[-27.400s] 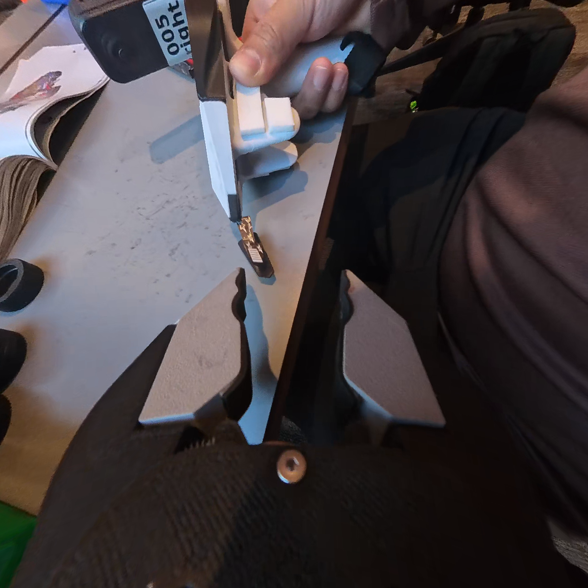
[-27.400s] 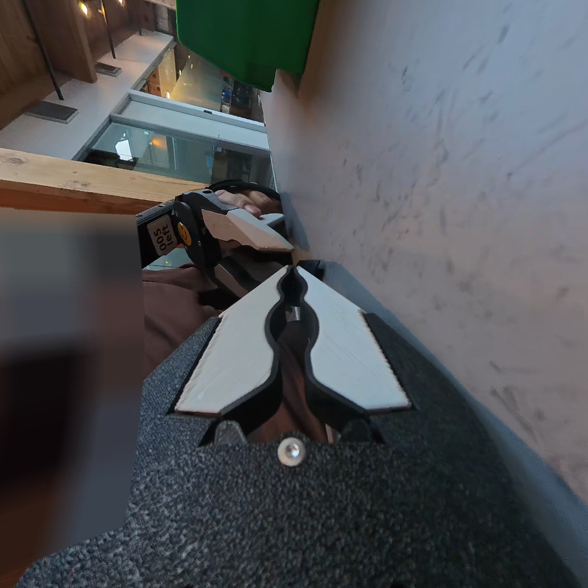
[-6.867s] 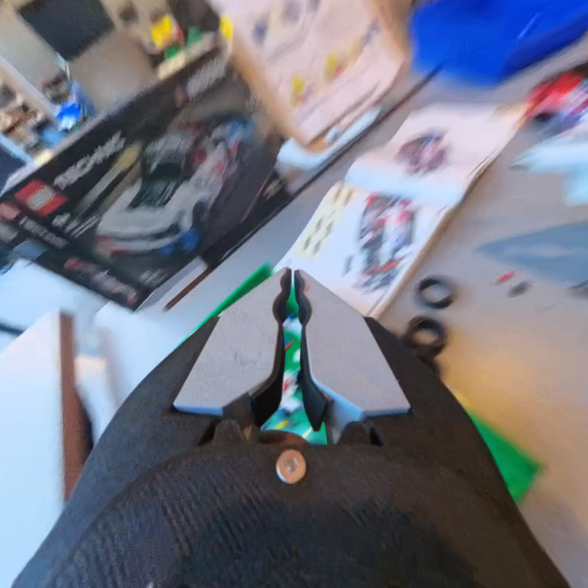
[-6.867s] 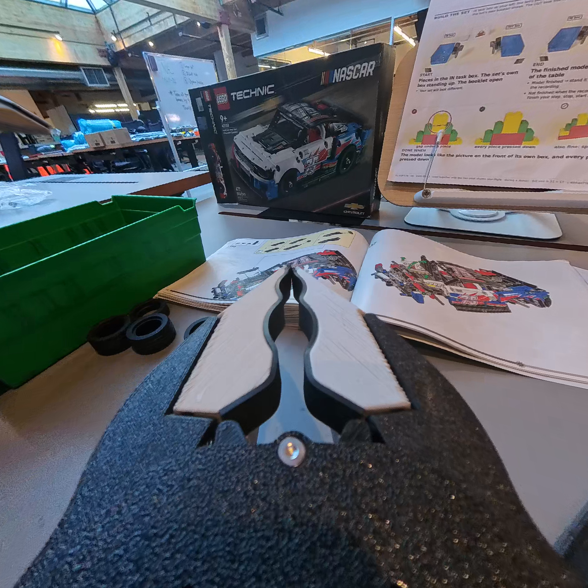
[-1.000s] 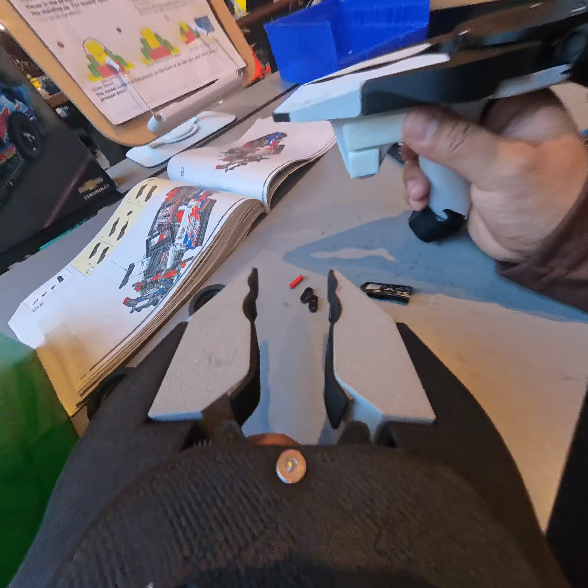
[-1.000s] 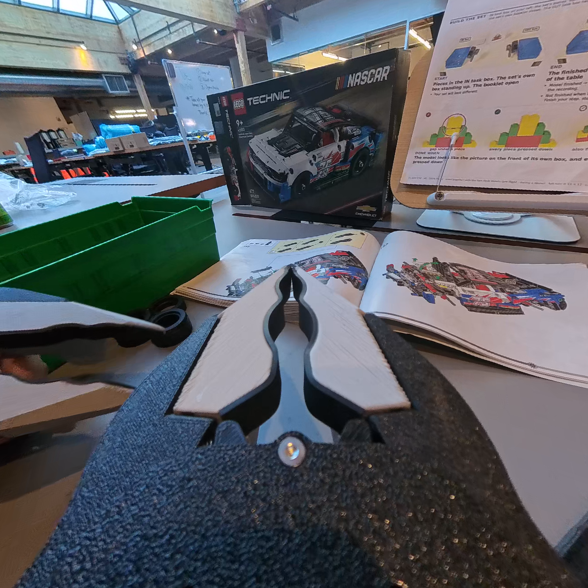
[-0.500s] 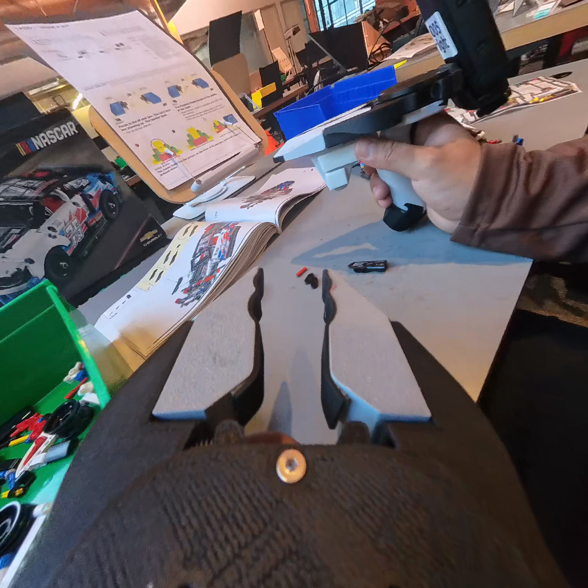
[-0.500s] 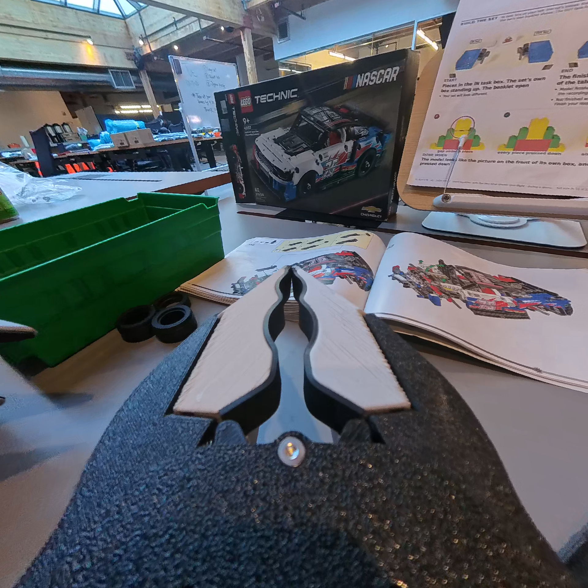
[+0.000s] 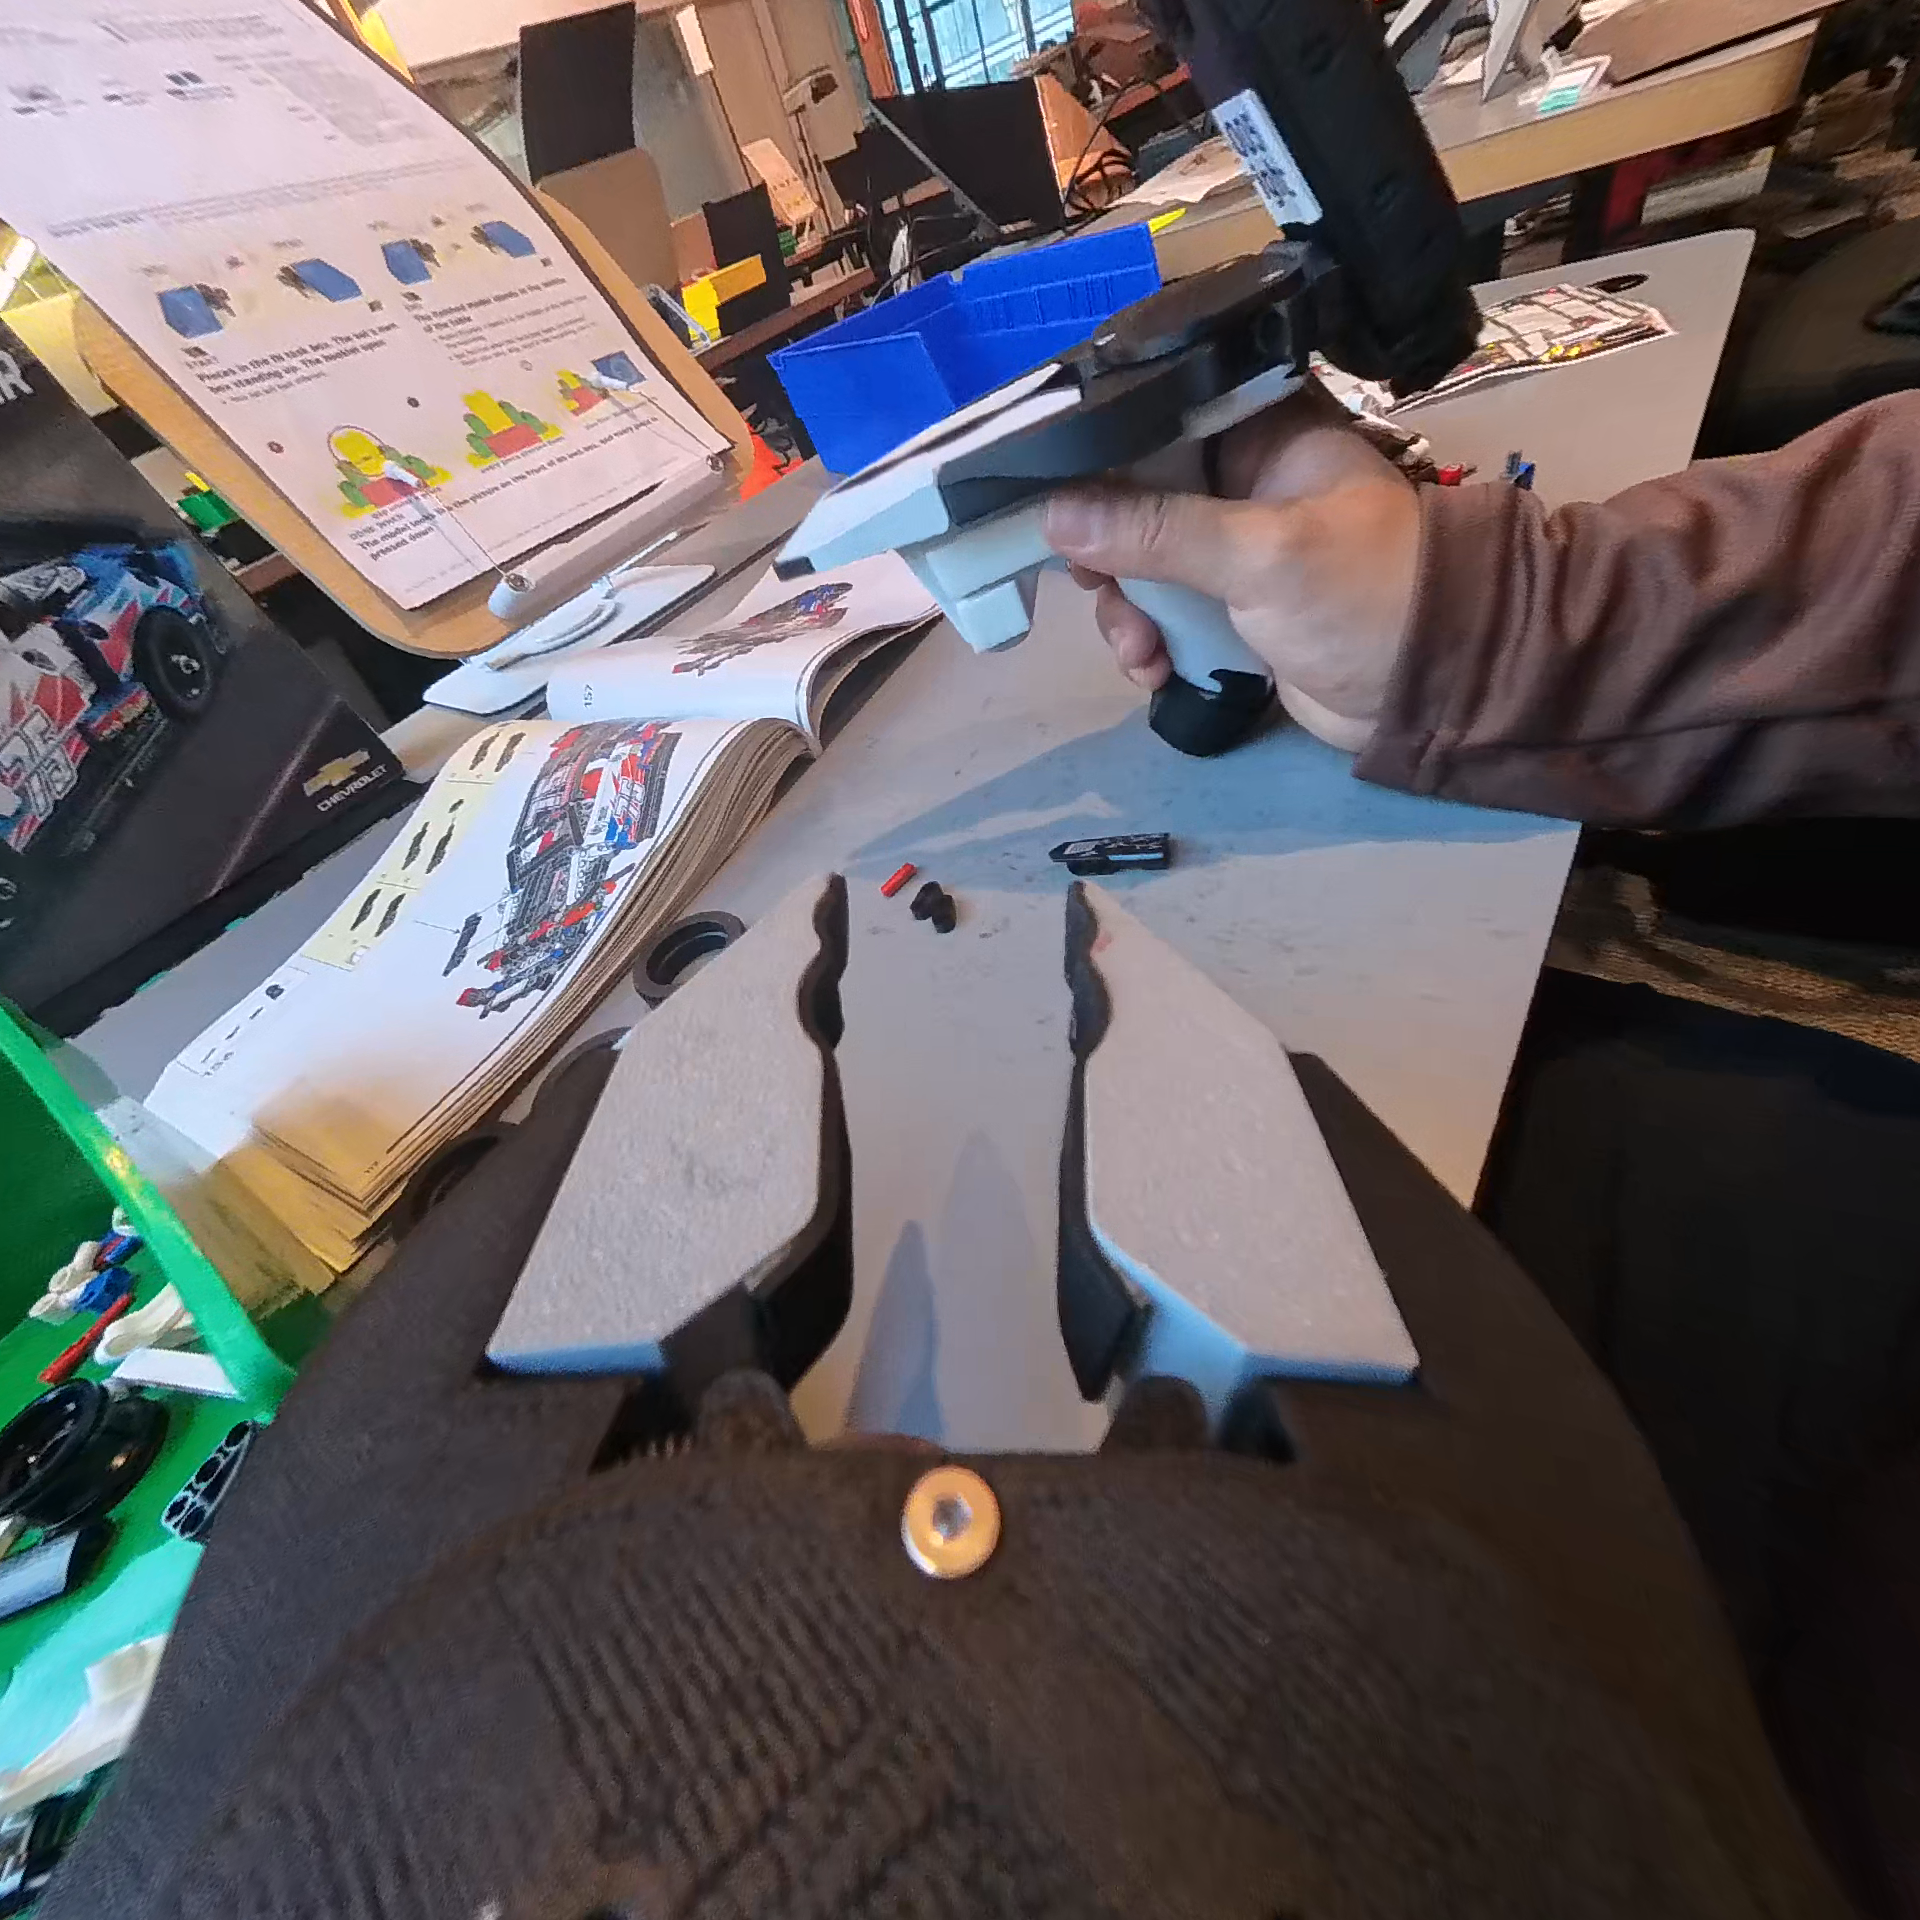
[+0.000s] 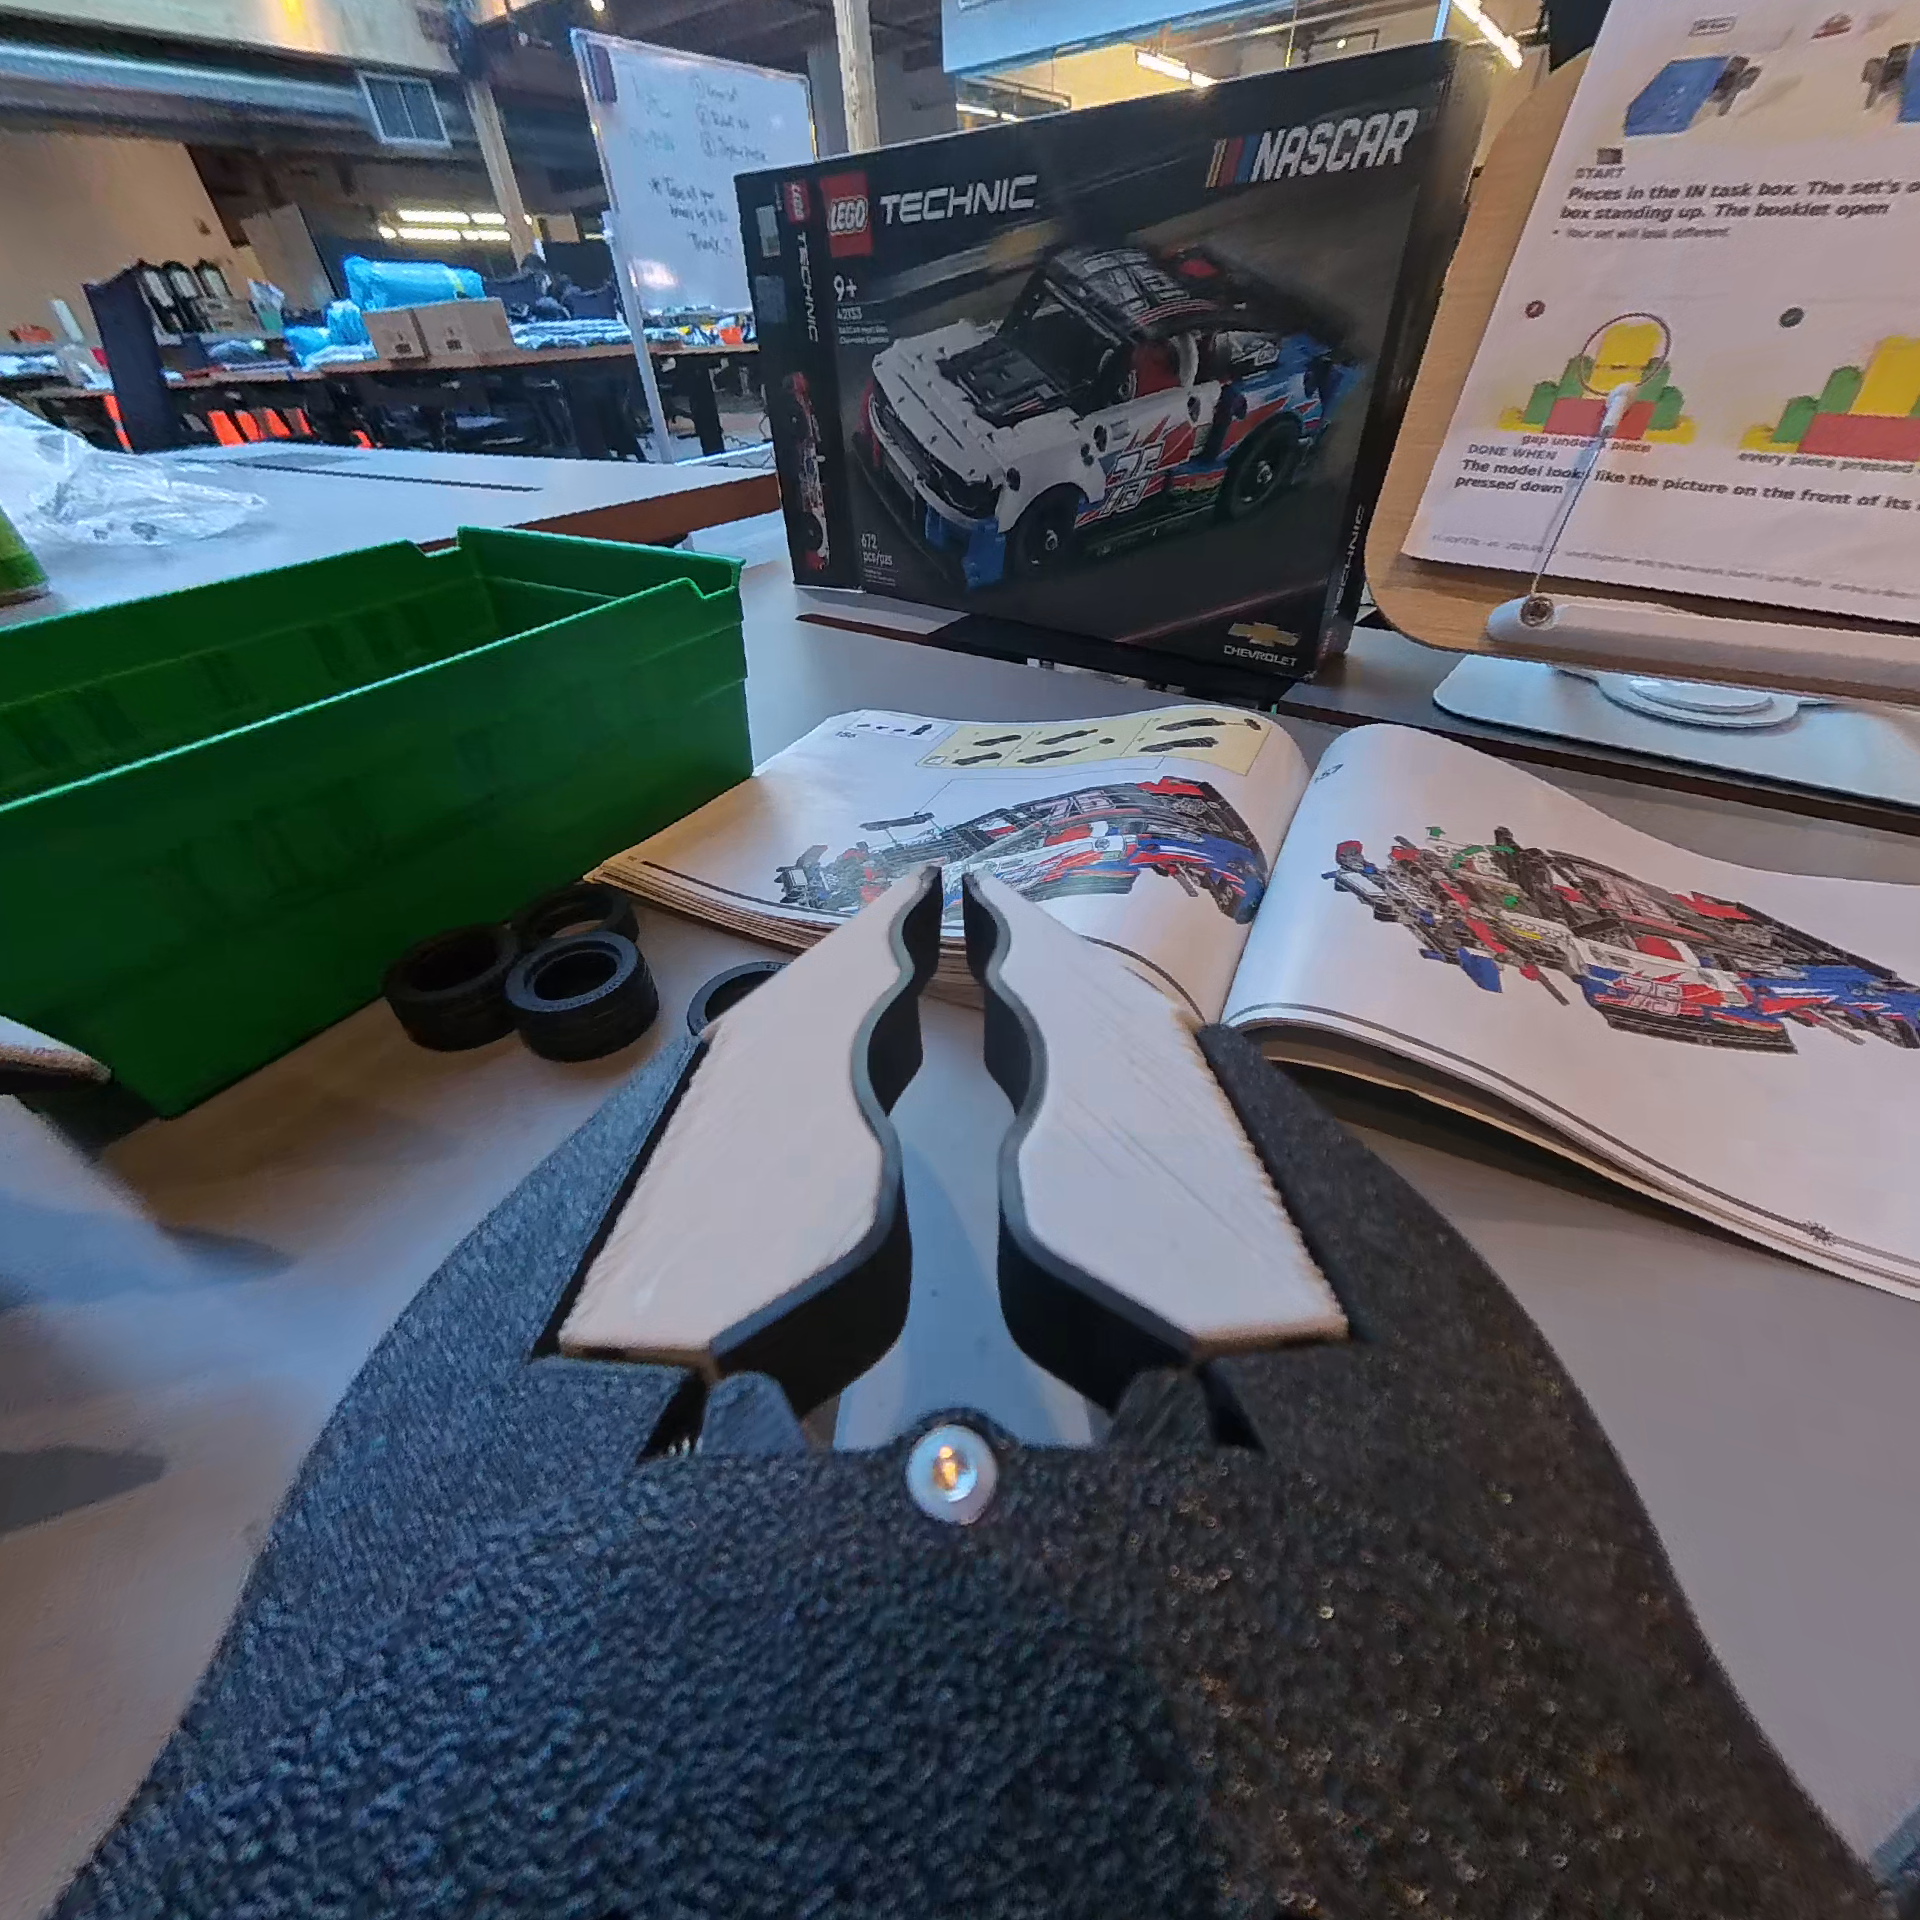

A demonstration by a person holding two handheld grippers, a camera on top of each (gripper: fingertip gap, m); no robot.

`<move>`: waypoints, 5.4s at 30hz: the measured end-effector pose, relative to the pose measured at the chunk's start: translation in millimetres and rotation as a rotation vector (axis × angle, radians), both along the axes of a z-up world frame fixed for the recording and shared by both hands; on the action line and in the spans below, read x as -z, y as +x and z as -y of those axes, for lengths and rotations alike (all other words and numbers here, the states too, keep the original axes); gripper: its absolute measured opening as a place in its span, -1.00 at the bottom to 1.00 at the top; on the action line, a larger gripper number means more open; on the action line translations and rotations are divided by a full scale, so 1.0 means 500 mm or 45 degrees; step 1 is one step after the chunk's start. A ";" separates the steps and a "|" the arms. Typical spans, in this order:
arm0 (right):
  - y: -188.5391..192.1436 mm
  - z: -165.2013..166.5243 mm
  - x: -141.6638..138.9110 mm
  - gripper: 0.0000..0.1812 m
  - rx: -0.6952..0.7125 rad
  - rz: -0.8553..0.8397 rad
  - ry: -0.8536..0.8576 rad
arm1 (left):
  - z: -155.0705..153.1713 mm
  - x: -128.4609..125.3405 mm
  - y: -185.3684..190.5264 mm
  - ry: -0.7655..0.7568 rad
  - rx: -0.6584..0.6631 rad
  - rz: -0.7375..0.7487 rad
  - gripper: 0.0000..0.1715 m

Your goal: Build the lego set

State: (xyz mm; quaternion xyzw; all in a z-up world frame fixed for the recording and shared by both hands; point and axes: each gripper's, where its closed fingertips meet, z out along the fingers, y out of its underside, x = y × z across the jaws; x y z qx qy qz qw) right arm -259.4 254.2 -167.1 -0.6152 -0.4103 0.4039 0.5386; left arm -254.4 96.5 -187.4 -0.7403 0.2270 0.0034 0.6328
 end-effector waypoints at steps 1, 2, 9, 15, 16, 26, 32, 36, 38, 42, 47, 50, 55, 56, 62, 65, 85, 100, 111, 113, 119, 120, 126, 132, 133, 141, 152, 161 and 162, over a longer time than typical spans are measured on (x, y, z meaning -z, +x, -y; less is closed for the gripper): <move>-0.001 0.000 0.001 -0.96 -0.001 0.006 0.002 | 0.000 0.000 -0.001 -0.002 0.000 0.006 -0.55; -0.002 0.000 0.002 -0.96 0.000 0.011 0.003 | -0.001 0.000 -0.002 -0.006 0.000 0.011 -0.55; -0.004 -0.002 0.006 -0.96 -0.003 0.020 -0.014 | 0.000 0.005 0.005 -0.021 0.018 -0.011 -0.54; -0.010 0.003 0.012 -0.96 -0.015 0.053 0.001 | 0.001 0.010 0.012 -0.018 0.022 -0.070 -0.54; -0.010 0.003 0.012 -0.96 -0.016 0.055 0.003 | 0.001 0.010 0.012 -0.013 0.018 -0.075 -0.54; -0.008 0.005 0.009 -0.96 -0.031 0.032 -0.011 | 0.068 -0.167 -0.148 -0.051 -0.300 -0.137 -0.90; -0.012 0.011 0.009 -0.96 -0.058 0.030 -0.020 | 0.120 -0.058 -0.410 -0.808 -0.474 -0.184 -0.77; -0.010 0.013 0.007 -0.96 -0.059 0.021 -0.020 | 0.143 0.063 -0.446 -1.217 -0.466 -0.127 -0.77; -0.009 0.013 0.007 -0.96 -0.059 0.017 -0.024 | 0.137 0.090 -0.452 -1.252 -0.470 -0.152 -0.83; -0.008 0.013 0.007 -0.96 -0.061 0.016 -0.030 | 0.128 0.111 -0.468 -1.295 -0.507 -0.202 -0.86; -0.010 0.013 0.009 -0.96 -0.064 0.021 -0.038 | 0.129 0.133 -0.466 -1.366 -0.495 -0.223 -0.86; -0.009 0.012 0.009 -0.96 -0.063 0.018 -0.042 | 0.128 0.142 -0.482 -1.384 -0.532 -0.263 -0.83; -0.009 0.011 0.009 -0.96 -0.062 0.016 -0.045 | 0.120 0.147 -0.485 -1.377 -0.524 -0.280 -0.76; -0.009 0.011 0.009 -0.96 -0.063 0.017 -0.044 | 0.121 0.152 -0.481 -1.394 -0.512 -0.261 -0.77; -0.009 0.012 0.009 -0.96 -0.063 0.019 -0.039 | 0.118 0.153 -0.476 -1.396 -0.499 -0.214 -0.85; -0.009 0.012 0.009 -0.96 -0.064 0.020 -0.038 | 0.126 0.150 -0.474 -1.403 -0.496 -0.257 -0.85; -0.012 0.017 0.011 -0.96 -0.077 0.035 -0.028 | 0.142 0.142 -0.442 -1.440 -0.374 -0.303 -0.75; -0.012 0.018 0.010 -0.96 -0.082 0.032 -0.032 | 0.130 0.144 -0.433 -1.418 -0.379 -0.326 -0.93; -0.013 0.019 0.010 -0.96 -0.085 0.033 -0.027 | 0.143 0.142 -0.427 -1.428 -0.355 -0.342 -0.82; -0.013 0.019 0.010 -0.96 -0.086 0.034 -0.028 | 0.140 0.142 -0.418 -1.423 -0.328 -0.316 -0.82; -0.013 0.020 0.010 -0.96 -0.089 0.034 -0.028 | 0.131 0.153 -0.459 -1.453 -0.400 -0.339 -0.81; -0.013 0.020 0.010 -0.96 -0.089 0.033 -0.028 | 0.129 0.153 -0.458 -1.462 -0.385 -0.298 -0.79; -0.014 0.020 0.011 -0.96 -0.093 0.036 -0.033 | 0.126 0.142 -0.444 -1.457 -0.320 -0.211 -0.70; -0.015 0.021 0.012 -0.96 -0.096 0.040 -0.034 | 0.118 0.156 -0.430 -1.463 -0.286 -0.227 -0.81; -0.015 0.021 0.012 -0.96 -0.096 0.039 -0.033 | 0.115 0.156 -0.427 -1.458 -0.284 -0.218 -0.87; -0.015 0.022 0.013 -0.96 -0.100 0.043 -0.030 | 0.118 0.113 -0.466 -1.400 -0.429 -0.313 -0.93; -0.019 0.026 0.014 -0.96 -0.094 0.060 -0.006 | -0.061 -0.133 -0.145 -0.746 -0.115 -0.024 -0.94; -0.008 0.025 0.006 -0.96 -0.071 0.051 0.037 | -0.117 0.080 0.028 -0.896 -0.116 -0.161 -0.94; -0.008 0.025 0.005 -0.96 -0.071 0.052 0.042 | -0.119 0.103 0.022 -0.909 -0.142 -0.176 -0.94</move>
